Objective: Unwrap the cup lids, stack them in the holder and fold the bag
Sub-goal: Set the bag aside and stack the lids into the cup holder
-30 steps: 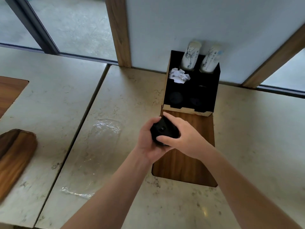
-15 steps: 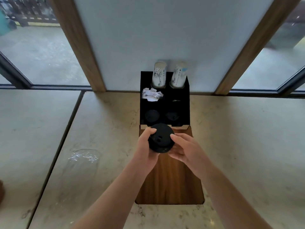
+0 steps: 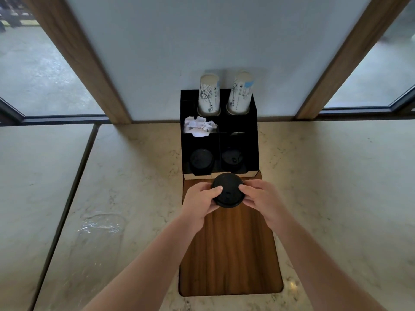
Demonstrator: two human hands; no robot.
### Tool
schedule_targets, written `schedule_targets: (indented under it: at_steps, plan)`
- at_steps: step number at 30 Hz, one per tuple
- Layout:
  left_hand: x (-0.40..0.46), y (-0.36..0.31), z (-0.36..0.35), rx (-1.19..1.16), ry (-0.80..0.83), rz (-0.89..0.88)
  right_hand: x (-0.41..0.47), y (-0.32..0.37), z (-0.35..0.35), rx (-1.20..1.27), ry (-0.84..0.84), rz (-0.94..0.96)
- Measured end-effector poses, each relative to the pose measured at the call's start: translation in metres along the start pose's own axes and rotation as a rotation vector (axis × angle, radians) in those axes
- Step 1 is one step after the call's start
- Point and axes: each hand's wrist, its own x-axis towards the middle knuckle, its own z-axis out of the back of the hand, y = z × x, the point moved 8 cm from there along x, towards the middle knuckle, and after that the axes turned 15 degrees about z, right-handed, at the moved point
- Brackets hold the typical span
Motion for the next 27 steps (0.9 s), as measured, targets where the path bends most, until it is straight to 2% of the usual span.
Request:
schedule_targets:
  at_steps: [13, 17, 23, 27]
  plan:
    - [0.031, -0.022, 0.006, -0.021, -0.225, -0.079, 0.052, -0.016, -0.008, 0.012, -0.073, 0.012]
    - [0.042, -0.047, -0.015, 0.035, -0.193, -0.062, 0.071, -0.012, 0.009, 0.039, -0.204, -0.019]
    - [0.056, -0.081, -0.043, 0.166, -0.314, -0.099, 0.098, 0.001, 0.013, -0.025, -0.298, 0.024]
    - [0.066, -0.077, -0.070, -0.130, -0.092, 0.149, 0.114, 0.001, 0.004, 0.020, -0.241, -0.006]
